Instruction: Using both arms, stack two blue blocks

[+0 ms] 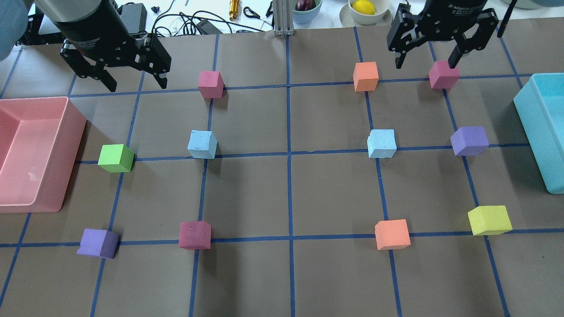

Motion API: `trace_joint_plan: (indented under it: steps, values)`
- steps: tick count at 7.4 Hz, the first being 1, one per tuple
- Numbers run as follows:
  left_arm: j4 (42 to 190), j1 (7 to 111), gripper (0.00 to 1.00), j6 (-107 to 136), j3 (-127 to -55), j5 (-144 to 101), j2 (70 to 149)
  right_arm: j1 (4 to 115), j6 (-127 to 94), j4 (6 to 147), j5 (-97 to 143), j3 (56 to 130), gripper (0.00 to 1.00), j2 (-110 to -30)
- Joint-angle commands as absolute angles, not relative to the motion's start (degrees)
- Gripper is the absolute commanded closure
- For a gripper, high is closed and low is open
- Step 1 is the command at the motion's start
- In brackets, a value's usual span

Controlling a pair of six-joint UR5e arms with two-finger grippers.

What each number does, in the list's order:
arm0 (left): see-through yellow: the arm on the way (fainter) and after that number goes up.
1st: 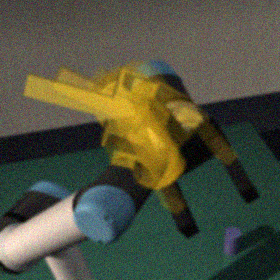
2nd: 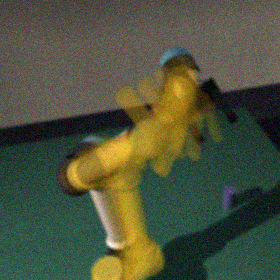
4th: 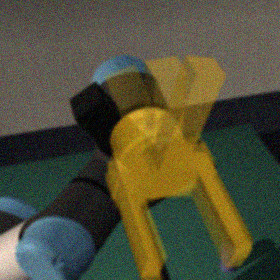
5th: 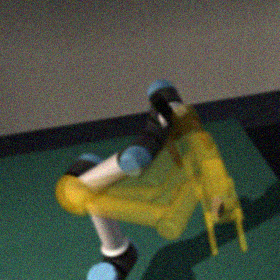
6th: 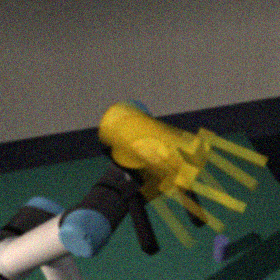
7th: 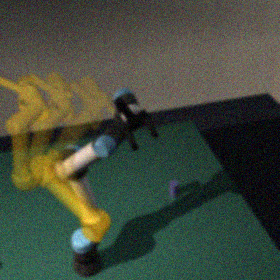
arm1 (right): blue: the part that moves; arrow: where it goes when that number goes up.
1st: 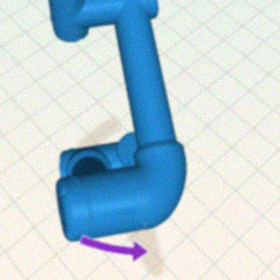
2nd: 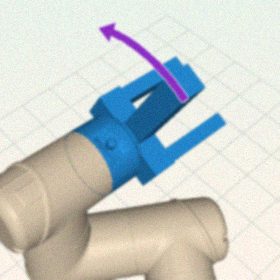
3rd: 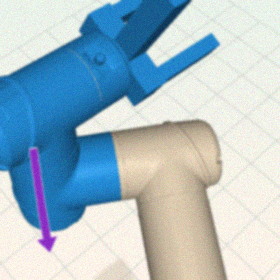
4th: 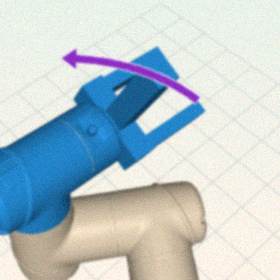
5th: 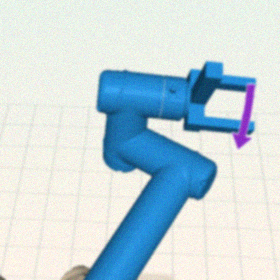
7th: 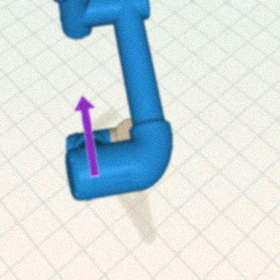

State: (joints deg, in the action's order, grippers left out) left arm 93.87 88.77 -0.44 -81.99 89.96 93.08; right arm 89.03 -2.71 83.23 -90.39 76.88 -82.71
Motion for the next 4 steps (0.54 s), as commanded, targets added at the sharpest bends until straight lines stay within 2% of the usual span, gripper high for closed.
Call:
trace_joint_plan:
  steps: [1,4]
  values:
    - [93.9,88.9,0.00,-0.1,-81.8,89.9,93.3,89.1,-2.8,83.1,-90.4,76.9,0.00,-82.7]
    - [93.9,88.9,0.00,-0.4,-82.0,89.9,93.1,89.0,-2.8,82.6,-91.1,77.0,0.00,-82.2]
